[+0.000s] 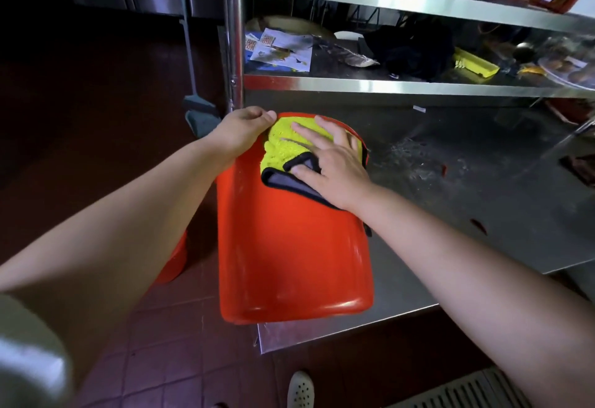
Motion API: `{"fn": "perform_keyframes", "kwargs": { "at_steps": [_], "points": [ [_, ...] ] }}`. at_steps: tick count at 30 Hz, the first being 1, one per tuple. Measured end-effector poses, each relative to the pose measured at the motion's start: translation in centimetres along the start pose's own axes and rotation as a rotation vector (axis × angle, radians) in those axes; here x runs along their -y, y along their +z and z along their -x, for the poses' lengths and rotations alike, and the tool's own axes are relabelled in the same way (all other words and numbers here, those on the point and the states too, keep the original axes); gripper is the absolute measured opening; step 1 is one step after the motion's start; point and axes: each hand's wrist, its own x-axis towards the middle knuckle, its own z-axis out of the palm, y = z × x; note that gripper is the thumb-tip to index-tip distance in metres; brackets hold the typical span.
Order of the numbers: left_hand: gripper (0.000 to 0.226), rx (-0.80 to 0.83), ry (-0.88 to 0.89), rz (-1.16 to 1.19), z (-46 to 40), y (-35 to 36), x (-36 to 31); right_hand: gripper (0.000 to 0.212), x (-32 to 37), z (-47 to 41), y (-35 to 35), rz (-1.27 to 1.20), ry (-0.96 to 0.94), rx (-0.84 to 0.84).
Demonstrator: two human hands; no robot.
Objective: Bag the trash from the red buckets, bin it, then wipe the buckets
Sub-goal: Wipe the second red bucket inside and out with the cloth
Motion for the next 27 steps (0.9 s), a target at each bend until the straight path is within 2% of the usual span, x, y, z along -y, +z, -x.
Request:
{"fn": "perform_keyframes", "kwargs": {
  "at_steps": [5,10,16,22,27],
  "points": [
    [0.032,-0.070,0.005,0.077,1.6,-0.6,0.8,0.049,2.3,6.2,-0.1,-0.001,-0.163,0.102],
    [0.023,-0.119,0.016,0.162,2.9,-0.8,1.5,0.054,3.8,13.3,0.1,0.016,-0.305,0.155],
    [0.021,-0.038,-0.026,0.267,3.3,-0.1,1.7,0.048,2.6,11.9,-1.0,0.063,-0.326,0.170],
    [0.018,-0.035,-0.094,0.298,1.9,0.2,1.5,0.045,0.4,4.1,-1.1,0.082,-0.158,0.133],
    [0.019,-0.050,-0.109,0.296,1.9,0.3,1.3,0.058,-1.5,0.6,-1.5,-0.098,0.154,0.011]
  ]
}}
